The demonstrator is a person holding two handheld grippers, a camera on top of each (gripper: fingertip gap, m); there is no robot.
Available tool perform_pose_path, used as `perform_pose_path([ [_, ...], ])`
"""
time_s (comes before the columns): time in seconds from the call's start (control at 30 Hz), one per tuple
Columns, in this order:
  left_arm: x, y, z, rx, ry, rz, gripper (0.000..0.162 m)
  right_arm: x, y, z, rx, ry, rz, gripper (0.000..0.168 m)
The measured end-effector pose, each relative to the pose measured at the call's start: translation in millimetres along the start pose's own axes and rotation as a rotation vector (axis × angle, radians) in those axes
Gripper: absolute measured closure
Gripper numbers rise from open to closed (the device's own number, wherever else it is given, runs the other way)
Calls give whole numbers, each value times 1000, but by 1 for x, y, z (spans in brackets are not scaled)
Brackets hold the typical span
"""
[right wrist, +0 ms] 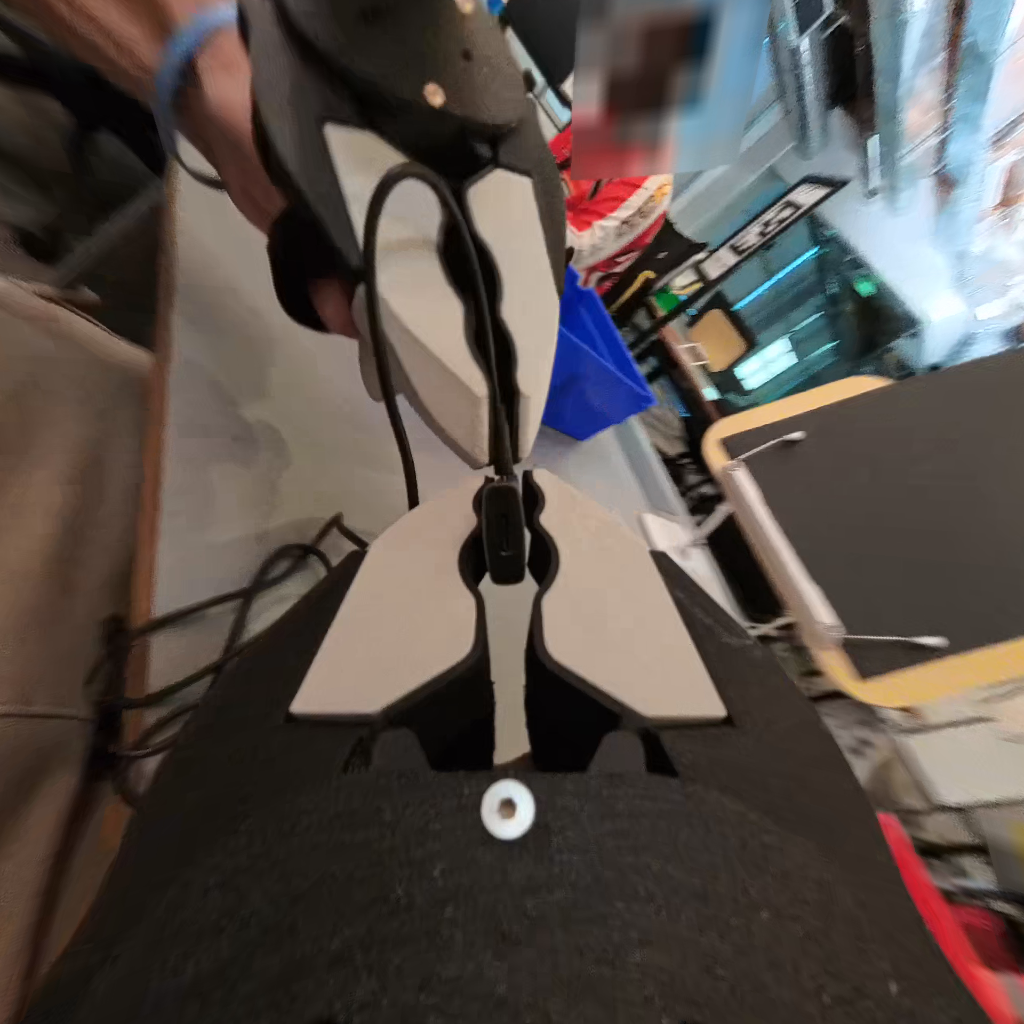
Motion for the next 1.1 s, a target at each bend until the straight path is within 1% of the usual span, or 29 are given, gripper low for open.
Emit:
perform_pose_path([
  [0.07,-1,-1,-2,23,-25,49,154,0,-1,-2,-92,-63,100,159],
  [0.13,-1,-3,-3,26,-39,123,155,1,-4,-3,-170,-88,159,159],
  [0.23,-3,-4,-2,16,-34,193,155,3,-8,-3,-222,-106,220,159],
  [0.37,-6,-7,-2,60,19,263,157,3,-4,-4,-253,-62,164,159],
  [0.47,-11,-9,-4,104,19,254,157,0,-3,-10,-291,-87,161,158],
  [0.6,-8,-9,-4,147,36,228,157,0,0,-11,-322,-82,163,158],
  [0.67,-7,-6,-3,157,30,177,157,0,-1,-11,-319,-91,171,158],
  [0.73,-5,-2,-2,173,-12,78,156,-1,-4,-13,-316,-117,216,159],
  [0.87,-3,5,-4,228,-141,-190,157,-2,-10,-23,-298,-278,292,158],
  [1.0,-2,5,0,254,-193,-322,157,-2,-11,-23,-302,-338,361,159],
  [1.1,-3,8,2,281,-246,-451,157,1,-19,-25,-370,-426,508,159],
])
Point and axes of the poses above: each gripper's, where its closed fingertips meet, z out along the fingers, x out of its underside, y = z × x across the jaws, the point moved 10 cm from there along -z, back along the fingers, and after that the axes turned 10 degrees about -x, right-handed, at the moved point
